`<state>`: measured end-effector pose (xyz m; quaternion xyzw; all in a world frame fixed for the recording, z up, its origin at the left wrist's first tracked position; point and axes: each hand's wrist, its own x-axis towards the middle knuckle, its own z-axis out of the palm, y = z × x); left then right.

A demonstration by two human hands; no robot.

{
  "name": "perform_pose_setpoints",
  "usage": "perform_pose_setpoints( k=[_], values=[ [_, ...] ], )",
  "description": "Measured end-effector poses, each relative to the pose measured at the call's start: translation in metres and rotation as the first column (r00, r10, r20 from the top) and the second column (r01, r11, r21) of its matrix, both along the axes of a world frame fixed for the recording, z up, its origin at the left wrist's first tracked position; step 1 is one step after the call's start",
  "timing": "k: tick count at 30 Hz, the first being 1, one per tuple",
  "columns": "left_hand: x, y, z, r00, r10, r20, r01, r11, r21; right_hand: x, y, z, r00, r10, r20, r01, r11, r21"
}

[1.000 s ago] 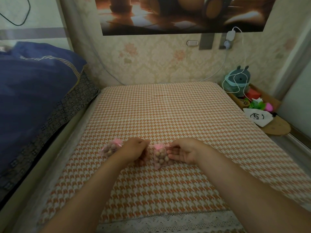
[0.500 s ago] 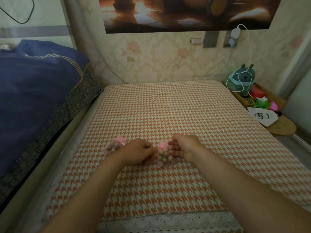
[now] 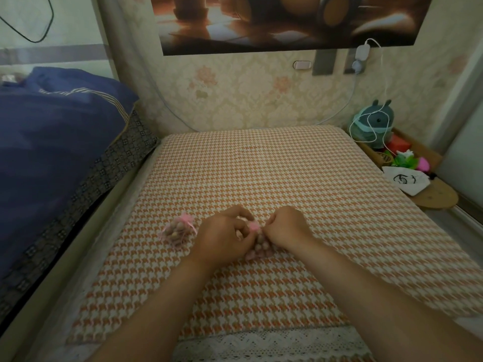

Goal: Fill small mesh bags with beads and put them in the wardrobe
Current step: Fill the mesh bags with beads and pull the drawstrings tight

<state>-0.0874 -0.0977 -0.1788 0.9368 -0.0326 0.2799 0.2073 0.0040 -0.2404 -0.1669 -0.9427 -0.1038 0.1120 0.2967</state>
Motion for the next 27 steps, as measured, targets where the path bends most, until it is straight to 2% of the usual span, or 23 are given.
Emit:
perform_pose_setpoints(
  k=[2, 4, 6, 7, 9, 11, 14, 19, 21, 24, 27],
  values=[
    [0.001, -0.004, 0.000, 1.000, -0.011, -0.021, 0.010, 0.999, -0.050, 0.002, -0.003, 0.001, 0.999, 0.033, -0.002, -0.033, 0.999, -0.027],
    [0.002, -0.010, 0.000, 0.998, -0.005, -0.056, -0.008, 0.972, -0.233, 0.006, -0.006, 0.001, 0.998, 0.066, -0.018, -0.067, 0.997, -0.047],
    [0.005, -0.015, 0.002, 0.990, -0.039, -0.135, -0.042, 0.835, -0.548, 0.007, -0.008, 0.002, 0.997, 0.079, -0.024, -0.081, 0.993, -0.082],
    [0.007, -0.016, 0.003, 0.981, -0.074, -0.182, -0.065, 0.752, -0.656, 0.006, -0.009, 0.003, 0.996, 0.081, -0.022, -0.083, 0.992, -0.094],
    [0.008, -0.016, 0.005, 0.952, -0.156, -0.262, -0.094, 0.667, -0.739, 0.005, -0.009, 0.003, 0.996, 0.088, -0.013, -0.089, 0.990, -0.111],
    [0.007, -0.016, 0.006, 0.931, -0.201, -0.306, -0.101, 0.662, -0.743, 0.002, -0.008, 0.004, 0.996, 0.093, -0.003, -0.093, 0.988, -0.121],
    [0.005, -0.014, 0.007, 0.925, -0.180, -0.334, -0.115, 0.705, -0.699, -0.002, -0.006, 0.005, 0.994, 0.110, 0.008, -0.108, 0.985, -0.135],
    [0.003, -0.015, 0.005, 0.928, -0.067, -0.368, -0.144, 0.844, -0.517, 0.002, -0.019, 0.014, 0.965, 0.258, -0.038, -0.260, 0.965, -0.048],
    [0.004, -0.015, 0.004, 0.930, -0.060, -0.362, -0.150, 0.839, -0.524, 0.003, -0.029, 0.018, 0.934, 0.357, -0.032, -0.356, 0.934, 0.014],
    [0.007, -0.019, 0.005, 0.931, -0.086, -0.353, -0.133, 0.823, -0.553, 0.002, -0.040, 0.020, 0.887, 0.457, 0.065, -0.460, 0.886, 0.054],
    [0.009, -0.023, 0.005, 0.919, -0.155, -0.362, -0.130, 0.748, -0.651, 0.002, -0.043, 0.019, 0.832, 0.528, 0.171, -0.538, 0.842, 0.019]
  ],
)
